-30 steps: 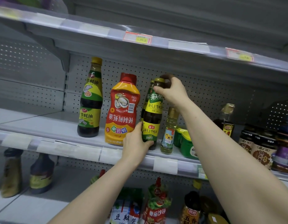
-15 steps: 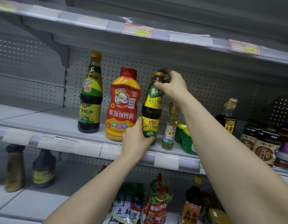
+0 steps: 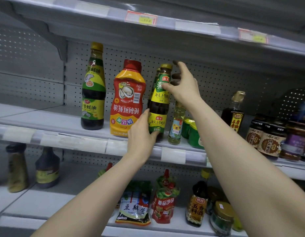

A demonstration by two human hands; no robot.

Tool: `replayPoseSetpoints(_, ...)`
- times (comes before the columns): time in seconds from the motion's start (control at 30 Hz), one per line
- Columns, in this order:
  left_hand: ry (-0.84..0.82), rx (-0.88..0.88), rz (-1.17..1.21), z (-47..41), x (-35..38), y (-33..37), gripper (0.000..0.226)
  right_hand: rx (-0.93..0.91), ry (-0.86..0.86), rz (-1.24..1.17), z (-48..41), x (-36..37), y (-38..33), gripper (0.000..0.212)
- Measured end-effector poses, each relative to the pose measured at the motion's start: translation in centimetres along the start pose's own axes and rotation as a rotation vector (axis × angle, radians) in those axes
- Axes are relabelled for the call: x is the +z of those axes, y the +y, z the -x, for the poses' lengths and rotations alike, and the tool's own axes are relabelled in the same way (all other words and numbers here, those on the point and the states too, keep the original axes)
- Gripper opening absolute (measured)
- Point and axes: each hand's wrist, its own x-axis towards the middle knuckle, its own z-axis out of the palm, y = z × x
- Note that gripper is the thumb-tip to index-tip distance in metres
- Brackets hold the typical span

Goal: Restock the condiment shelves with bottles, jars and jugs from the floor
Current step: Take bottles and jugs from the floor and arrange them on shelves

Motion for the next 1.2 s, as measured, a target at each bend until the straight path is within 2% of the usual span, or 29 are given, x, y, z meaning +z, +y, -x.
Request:
replayPoseSetpoints(0.2,0.094,0.14,0.043,-0.4,-1.2,2.3,0.061,-0.098,0.088,0.063,3.2,-2.0,0.4,0.063)
replayPoseSetpoints(0.37,0.073,0.204,0.123,0.5,-0.5,5.1,0.057,-0.142,0.116,0.111,7.4,-4.3,1.9,0.051)
replayPoseSetpoints(0.77,-0.133,0.223,0.241,10.1,6.3,14.4,0.049,-0.057,0.084,0.262,20.5,-16.3,9.5,0.037)
replayPoseSetpoints(1.07,-0.382,0.175,0.287,26.0,14.1,24.3,0.042,0.1,0.082,0.411,35.3,-30.2,16.4,0.027)
replayPoseSetpoints(1.2,-0.487,0.159,0.345,31.8,16.8,27.0,0.039,0.17,0.071,0.44,41.0,-34.2,18.5,0.025)
